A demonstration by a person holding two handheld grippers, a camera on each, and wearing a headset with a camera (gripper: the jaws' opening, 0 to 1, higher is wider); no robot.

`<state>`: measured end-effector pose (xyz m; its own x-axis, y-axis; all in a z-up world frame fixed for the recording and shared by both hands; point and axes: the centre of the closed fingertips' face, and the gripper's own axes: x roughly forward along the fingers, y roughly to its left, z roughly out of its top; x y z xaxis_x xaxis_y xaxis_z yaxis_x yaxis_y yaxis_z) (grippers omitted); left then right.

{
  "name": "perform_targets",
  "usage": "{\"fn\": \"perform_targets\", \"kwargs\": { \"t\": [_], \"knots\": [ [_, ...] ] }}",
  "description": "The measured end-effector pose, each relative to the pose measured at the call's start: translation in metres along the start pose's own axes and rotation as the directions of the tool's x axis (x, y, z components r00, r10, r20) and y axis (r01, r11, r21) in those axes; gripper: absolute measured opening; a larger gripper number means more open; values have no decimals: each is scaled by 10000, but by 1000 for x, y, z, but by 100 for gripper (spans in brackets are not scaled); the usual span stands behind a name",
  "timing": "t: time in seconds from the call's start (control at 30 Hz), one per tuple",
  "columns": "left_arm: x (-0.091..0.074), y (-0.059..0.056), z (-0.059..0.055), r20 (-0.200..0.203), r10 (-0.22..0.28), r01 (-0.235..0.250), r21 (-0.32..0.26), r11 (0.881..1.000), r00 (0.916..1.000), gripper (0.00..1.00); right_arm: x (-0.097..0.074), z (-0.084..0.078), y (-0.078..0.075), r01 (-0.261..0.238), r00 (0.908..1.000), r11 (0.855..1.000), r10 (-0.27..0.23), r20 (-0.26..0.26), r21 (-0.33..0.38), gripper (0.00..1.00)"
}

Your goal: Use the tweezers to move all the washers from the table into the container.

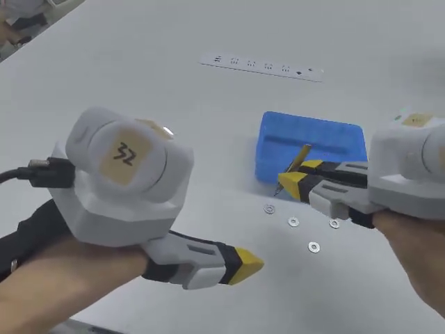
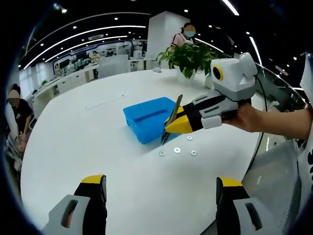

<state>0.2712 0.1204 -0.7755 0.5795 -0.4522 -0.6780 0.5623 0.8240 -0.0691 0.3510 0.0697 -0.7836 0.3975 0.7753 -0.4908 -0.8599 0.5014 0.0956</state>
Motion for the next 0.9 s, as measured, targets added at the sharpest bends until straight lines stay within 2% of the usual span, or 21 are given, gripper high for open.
{"fn": "perform_targets", "kwargs": {
  "t": [0.3,0.53,0.9],
  "knots": [
    [0,0,-4,-8,43,-43,-13,10000,10000,94,10,-15,-4,-124,9994,9997,131,-323,222,5],
    [1,0,-2,118,58,-57,-112,9999,9999,93,13,-23,-5,-179,9984,9996,190,-535,220,5],
    [0,1,-2,106,124,-122,-143,9998,9999,92,14,-23,-8,-99,9990,9995,112,-436,308,4]
  ]
}}
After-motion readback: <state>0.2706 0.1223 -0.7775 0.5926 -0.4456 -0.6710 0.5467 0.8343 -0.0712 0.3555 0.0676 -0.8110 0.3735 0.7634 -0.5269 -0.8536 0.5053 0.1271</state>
